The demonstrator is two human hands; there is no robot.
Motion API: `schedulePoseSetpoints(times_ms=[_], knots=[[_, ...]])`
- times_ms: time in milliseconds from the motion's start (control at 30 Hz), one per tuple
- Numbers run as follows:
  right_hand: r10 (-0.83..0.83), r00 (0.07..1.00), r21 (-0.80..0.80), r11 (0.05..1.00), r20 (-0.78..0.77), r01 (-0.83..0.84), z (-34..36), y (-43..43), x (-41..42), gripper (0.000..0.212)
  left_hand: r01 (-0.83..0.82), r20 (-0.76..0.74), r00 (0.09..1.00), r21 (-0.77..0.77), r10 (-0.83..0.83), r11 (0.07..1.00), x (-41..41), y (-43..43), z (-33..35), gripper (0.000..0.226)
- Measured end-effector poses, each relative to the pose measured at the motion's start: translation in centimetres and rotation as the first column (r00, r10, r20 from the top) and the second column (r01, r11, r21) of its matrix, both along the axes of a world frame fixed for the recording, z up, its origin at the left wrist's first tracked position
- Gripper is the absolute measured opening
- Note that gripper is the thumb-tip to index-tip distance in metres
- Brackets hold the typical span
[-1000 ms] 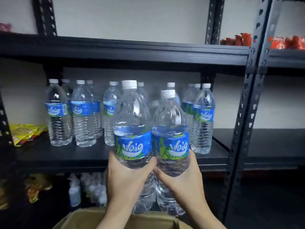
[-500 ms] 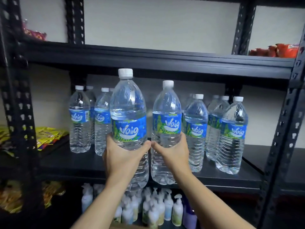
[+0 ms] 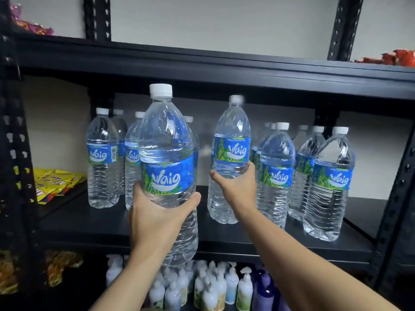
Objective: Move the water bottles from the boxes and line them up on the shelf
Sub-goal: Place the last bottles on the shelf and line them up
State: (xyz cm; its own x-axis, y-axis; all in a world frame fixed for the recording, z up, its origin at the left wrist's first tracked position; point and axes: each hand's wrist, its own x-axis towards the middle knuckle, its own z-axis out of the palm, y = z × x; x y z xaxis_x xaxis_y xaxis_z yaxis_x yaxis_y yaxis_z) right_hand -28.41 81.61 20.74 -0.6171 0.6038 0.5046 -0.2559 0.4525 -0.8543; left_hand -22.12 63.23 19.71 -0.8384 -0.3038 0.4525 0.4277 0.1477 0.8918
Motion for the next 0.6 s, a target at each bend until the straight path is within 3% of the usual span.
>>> schedulePoseSetpoints(times_ms=[233,600], knots=[[-0.071,0.997,-0.003,0.997,0.025,0.071,-1.6,-0.3,-2.0,0.093,-0.053,0.012,0.999,-0.009,0.053,0.999,-0.9,-1.3,-1.0,0.088],[-0.1,0.995,0.004,0.995,0.009,0.1,-5.0,-0.9,-3.1,0.1,-0.062,0.029,0.998,-0.008,0.062,0.998,-1.9,-2.2,-1.7,0.088]])
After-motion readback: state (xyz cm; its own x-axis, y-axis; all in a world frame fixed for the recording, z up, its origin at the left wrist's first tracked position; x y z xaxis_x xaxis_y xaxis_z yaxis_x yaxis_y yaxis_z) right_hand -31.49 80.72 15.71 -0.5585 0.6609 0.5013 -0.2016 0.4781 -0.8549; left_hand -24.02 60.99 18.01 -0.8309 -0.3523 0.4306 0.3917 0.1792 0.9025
